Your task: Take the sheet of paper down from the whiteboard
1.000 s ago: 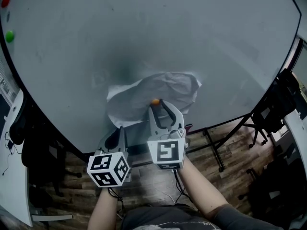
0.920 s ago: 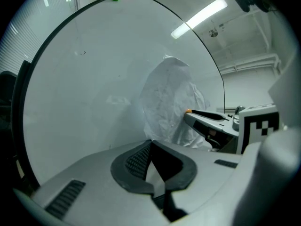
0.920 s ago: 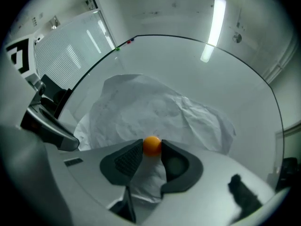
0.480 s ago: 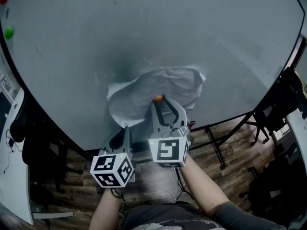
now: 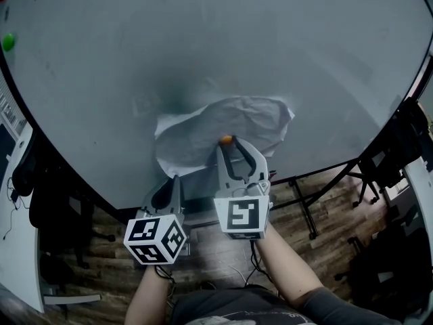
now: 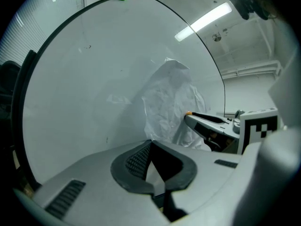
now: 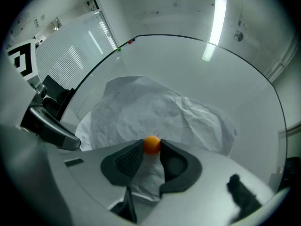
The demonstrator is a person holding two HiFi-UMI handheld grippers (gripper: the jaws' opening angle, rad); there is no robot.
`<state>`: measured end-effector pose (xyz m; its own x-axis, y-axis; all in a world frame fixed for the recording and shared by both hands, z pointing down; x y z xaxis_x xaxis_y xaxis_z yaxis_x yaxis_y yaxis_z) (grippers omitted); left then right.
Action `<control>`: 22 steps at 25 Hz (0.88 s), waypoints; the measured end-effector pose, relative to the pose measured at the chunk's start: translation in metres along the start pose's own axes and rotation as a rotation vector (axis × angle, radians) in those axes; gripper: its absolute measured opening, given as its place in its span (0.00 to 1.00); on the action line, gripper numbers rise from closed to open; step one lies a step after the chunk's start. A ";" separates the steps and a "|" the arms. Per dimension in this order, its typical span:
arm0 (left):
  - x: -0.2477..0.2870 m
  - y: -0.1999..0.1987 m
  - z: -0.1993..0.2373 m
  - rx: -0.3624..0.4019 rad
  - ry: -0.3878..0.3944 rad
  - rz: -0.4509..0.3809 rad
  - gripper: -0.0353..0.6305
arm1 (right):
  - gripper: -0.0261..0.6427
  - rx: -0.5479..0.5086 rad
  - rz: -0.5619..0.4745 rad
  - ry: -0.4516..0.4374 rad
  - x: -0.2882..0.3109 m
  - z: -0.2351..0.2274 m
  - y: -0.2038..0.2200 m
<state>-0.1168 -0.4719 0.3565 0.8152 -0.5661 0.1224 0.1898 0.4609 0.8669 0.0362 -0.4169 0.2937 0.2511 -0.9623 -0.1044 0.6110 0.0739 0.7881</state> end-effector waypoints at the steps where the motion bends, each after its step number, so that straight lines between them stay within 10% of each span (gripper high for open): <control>1: 0.000 0.000 0.000 -0.003 -0.001 -0.002 0.07 | 0.21 -0.007 0.006 -0.001 -0.001 0.000 -0.001; 22: -0.005 0.004 -0.002 -0.004 0.001 -0.007 0.07 | 0.20 -0.010 -0.042 0.020 -0.007 0.010 0.011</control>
<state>-0.1196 -0.4662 0.3581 0.8146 -0.5684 0.1156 0.1975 0.4592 0.8661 0.0328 -0.4117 0.3092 0.2401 -0.9591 -0.1497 0.6291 0.0363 0.7765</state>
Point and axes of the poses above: the fingertips, and each gripper's own axes: x forward along the fingers, z to its left, y out of its underside, the point moved 7 cm from there along -x, backward along the fingers, and after that the axes turned 11 degrees about -x, right-handed, at the moved point
